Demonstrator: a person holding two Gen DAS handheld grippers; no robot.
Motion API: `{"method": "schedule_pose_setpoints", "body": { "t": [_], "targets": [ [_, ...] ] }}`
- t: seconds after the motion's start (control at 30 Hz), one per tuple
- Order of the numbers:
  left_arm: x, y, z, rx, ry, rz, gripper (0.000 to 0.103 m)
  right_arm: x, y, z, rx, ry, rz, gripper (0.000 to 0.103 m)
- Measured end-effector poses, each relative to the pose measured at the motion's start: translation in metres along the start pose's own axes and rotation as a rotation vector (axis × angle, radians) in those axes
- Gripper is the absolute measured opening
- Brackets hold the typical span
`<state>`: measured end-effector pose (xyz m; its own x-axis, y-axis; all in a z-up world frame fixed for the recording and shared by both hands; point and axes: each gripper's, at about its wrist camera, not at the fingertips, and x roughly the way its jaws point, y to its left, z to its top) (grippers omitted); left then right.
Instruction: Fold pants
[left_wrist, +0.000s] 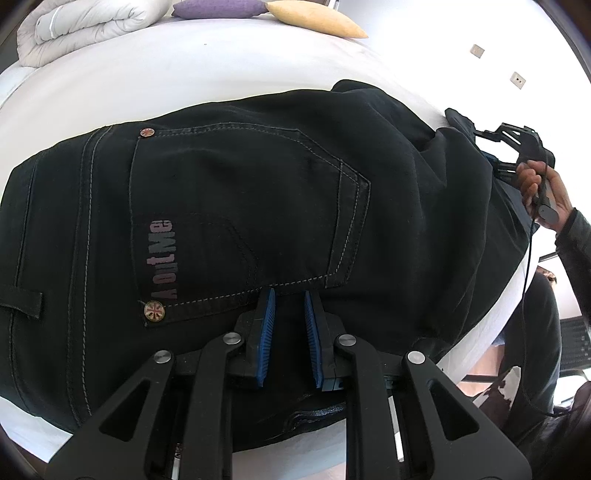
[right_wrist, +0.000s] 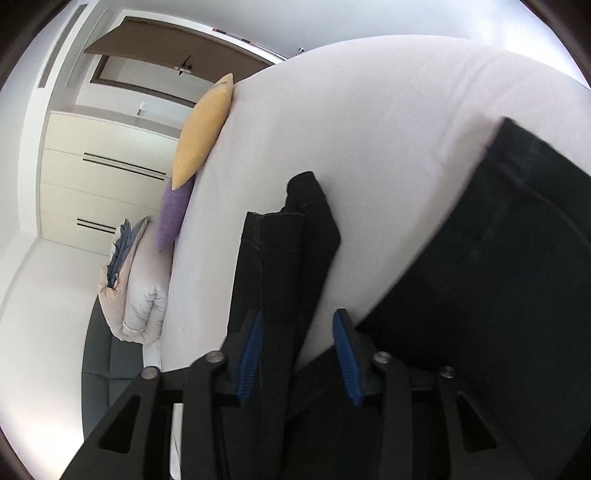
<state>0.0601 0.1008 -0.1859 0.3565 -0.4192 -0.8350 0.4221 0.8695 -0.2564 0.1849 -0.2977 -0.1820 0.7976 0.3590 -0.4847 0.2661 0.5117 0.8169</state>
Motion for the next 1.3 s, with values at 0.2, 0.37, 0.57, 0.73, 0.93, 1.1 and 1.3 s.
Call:
{"method": "schedule_pose_setpoints", "body": {
  "t": [0.2,0.37,0.57,0.73,0.93,1.1,1.3],
  "targets": [
    [-0.002,0.002,0.0,-0.006,-0.005,0.002,0.016,0.013,0.01,-0.003,-0.031,0.04,0.032,0.026],
    [-0.002,0.001,-0.002,-0.007,-0.012,0.005,0.016,0.008,0.012,-0.008,-0.018,0.028,0.069,0.018],
    [-0.004,-0.001,-0.004,-0.009,-0.021,0.012,0.016,0.005,0.004,-0.017,0.034,0.072,0.094,0.017],
    [-0.005,-0.003,-0.006,-0.01,-0.023,0.021,0.016,0.012,0.007,-0.017,0.037,0.082,0.118,0.017],
    [-0.005,-0.006,-0.006,-0.014,-0.029,0.02,0.016,0.009,0.001,-0.007,0.057,0.047,0.151,0.017],
    [-0.005,-0.006,-0.006,-0.014,-0.029,0.019,0.016,0.011,0.002,-0.001,0.053,0.033,0.166,0.017],
    [-0.005,-0.006,-0.006,-0.016,-0.026,0.024,0.016,0.019,0.01,0.006,0.001,0.03,0.109,0.005]
  ]
}}
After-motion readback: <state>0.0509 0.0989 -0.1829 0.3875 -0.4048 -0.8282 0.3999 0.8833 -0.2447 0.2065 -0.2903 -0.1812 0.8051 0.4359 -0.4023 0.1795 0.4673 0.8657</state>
